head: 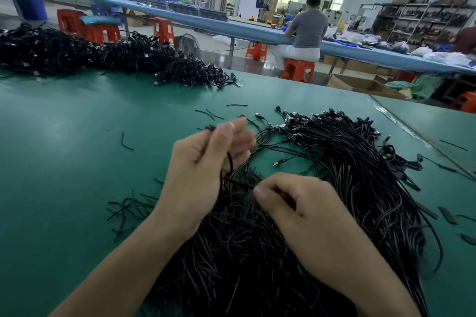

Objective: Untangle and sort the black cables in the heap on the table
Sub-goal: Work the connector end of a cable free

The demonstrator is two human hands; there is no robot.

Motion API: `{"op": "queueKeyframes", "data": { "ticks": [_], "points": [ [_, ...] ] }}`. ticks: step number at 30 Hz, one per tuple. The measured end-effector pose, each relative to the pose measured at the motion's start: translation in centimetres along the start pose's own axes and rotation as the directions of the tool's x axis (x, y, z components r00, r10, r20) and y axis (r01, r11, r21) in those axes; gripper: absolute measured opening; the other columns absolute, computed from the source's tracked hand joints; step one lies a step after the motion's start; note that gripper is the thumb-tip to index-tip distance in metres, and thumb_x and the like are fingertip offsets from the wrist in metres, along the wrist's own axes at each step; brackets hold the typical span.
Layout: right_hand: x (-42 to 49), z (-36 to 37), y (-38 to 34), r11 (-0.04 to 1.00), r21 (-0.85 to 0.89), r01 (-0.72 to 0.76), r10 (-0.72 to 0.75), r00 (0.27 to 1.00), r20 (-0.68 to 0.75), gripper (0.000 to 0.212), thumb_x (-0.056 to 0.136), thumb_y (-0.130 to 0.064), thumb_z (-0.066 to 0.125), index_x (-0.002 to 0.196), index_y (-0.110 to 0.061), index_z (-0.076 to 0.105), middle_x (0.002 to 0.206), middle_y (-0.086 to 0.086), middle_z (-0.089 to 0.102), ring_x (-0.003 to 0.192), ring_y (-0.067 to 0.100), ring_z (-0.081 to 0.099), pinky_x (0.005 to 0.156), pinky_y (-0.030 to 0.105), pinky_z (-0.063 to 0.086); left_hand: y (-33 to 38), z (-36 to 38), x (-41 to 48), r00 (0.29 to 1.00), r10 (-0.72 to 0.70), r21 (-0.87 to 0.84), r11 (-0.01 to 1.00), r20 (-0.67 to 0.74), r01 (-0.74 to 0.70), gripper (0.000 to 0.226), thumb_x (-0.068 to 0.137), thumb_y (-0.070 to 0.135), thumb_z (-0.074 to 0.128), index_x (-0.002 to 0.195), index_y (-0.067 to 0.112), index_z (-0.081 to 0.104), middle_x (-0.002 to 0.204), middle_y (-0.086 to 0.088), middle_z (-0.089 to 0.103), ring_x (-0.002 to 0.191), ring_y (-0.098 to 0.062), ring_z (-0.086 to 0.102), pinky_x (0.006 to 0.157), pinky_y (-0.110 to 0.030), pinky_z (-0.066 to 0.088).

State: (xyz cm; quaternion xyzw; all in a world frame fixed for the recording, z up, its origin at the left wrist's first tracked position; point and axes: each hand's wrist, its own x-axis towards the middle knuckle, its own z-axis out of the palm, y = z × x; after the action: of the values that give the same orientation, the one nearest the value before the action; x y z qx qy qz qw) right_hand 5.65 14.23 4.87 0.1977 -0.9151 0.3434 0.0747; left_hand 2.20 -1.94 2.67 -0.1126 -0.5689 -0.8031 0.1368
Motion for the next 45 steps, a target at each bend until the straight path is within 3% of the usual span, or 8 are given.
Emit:
{"op": "queueKeyframes", "data": {
  "ticks": [3,7,14,20,24,29,39,45],
  "points": [
    [-0.1,-1.0,0.2,0.994,0.067,0.081,-0.072,0.989,-0.128,0.021,0.092,-0.044,0.060,0.079,-0.029,0.069,0.071,-0.020,0.064,0.067,0.001,0.060,0.059,0.016,0.043,-0.1,0.6,-0.8,0.982,-0.047,0.466,0.884,0.185,-0.045,0.035,0.097,0.041,0.048,0.087,0.022,0.077,0.076,0.007,0.076,0.072,-0.007,0.072,0.070,-0.021,0.056],
    [0.2,-1.0,0.6,0.959,0.243,0.147,-0.089,0.968,-0.233,0.017,0.083,-0.035,0.076,0.070,-0.025,0.070,0.062,-0.009,0.065,0.056,0.005,0.057,0.055,0.013,0.040,0.8,1.2,-1.5,0.865,-0.392,0.464,0.858,0.313,0.221,0.063,0.102,0.048,0.037,0.056,0.017,0.067,0.042,0.003,0.052,0.035,-0.011,0.048,0.043,-0.015,0.038],
    [0.6,-0.1,0.9,0.941,0.327,0.091,-0.010,0.970,-0.241,0.034,0.093,-0.053,0.054,0.079,-0.028,0.072,0.053,-0.001,0.049,0.045,0.003,0.035,0.044,0.015,0.026,3.0,0.4,-1.0,0.702,-0.463,-0.173,0.755,0.542,0.632,0.051,0.099,0.046,0.048,0.055,0.020,0.047,0.041,0.010,0.030,0.032,-0.002,0.031,0.034,-0.015,0.024],
    [0.1,0.4,0.1,0.988,0.156,0.005,-0.015,0.998,0.061,0.034,0.096,-0.046,0.045,0.097,-0.024,0.072,0.059,-0.004,0.054,0.043,0.005,0.038,0.043,0.018,0.031,3.0,0.3,0.0,0.943,-0.257,-0.623,0.708,0.213,0.334,0.045,0.094,0.039,0.050,0.076,0.009,0.077,0.070,-0.002,0.071,0.064,-0.013,0.072,0.054,-0.019,0.057],
    [-0.2,0.4,-0.4,0.999,0.039,0.021,-0.028,0.981,0.193,0.021,0.102,-0.031,0.047,0.104,-0.027,0.068,0.067,-0.015,0.057,0.059,0.002,0.051,0.055,0.017,0.040,1.2,0.0,0.3,0.999,0.038,-0.162,0.986,0.020,-0.034,0.037,0.094,0.033,0.045,0.108,0.008,0.068,0.102,-0.008,0.076,0.100,-0.021,0.073,0.082,-0.026,0.058],
    [-0.1,-0.5,-0.6,0.985,0.003,0.174,-0.174,0.984,-0.040,0.021,0.093,-0.034,0.057,0.079,-0.024,0.068,0.074,-0.014,0.061,0.078,0.005,0.059,0.069,0.017,0.043,-0.1,0.4,-0.9,0.957,0.004,0.560,0.811,0.291,-0.173,0.037,0.103,0.038,0.044,0.075,0.023,0.065,0.066,0.004,0.067,0.060,-0.010,0.061,0.057,-0.032,0.051],
    [0.3,-1.3,0.5,0.826,0.548,0.130,-0.092,0.991,-0.096,0.019,0.072,-0.036,0.076,0.076,-0.020,0.068,0.087,0.005,0.074,0.081,0.018,0.071,0.074,0.026,0.056,2.6,0.8,-1.6,0.751,-0.470,0.255,0.882,0.463,0.396,0.052,0.091,0.061,0.041,0.054,0.031,0.061,0.047,0.013,0.032,0.037,-0.002,0.026,0.036,-0.014,0.026],
    [0.5,-1.2,0.9,0.830,0.542,0.128,-0.118,0.992,-0.053,0.006,0.084,-0.019,0.073,0.082,-0.019,0.067,0.076,0.000,0.072,0.071,0.006,0.068,0.069,0.014,0.050,1.7,0.4,-1.4,0.742,-0.508,0.230,0.861,0.437,0.454,0.053,0.093,0.055,0.045,0.050,0.025,0.038,0.050,-0.001,0.047,0.045,-0.014,0.050,0.046,-0.020,0.040]
  ]
}}
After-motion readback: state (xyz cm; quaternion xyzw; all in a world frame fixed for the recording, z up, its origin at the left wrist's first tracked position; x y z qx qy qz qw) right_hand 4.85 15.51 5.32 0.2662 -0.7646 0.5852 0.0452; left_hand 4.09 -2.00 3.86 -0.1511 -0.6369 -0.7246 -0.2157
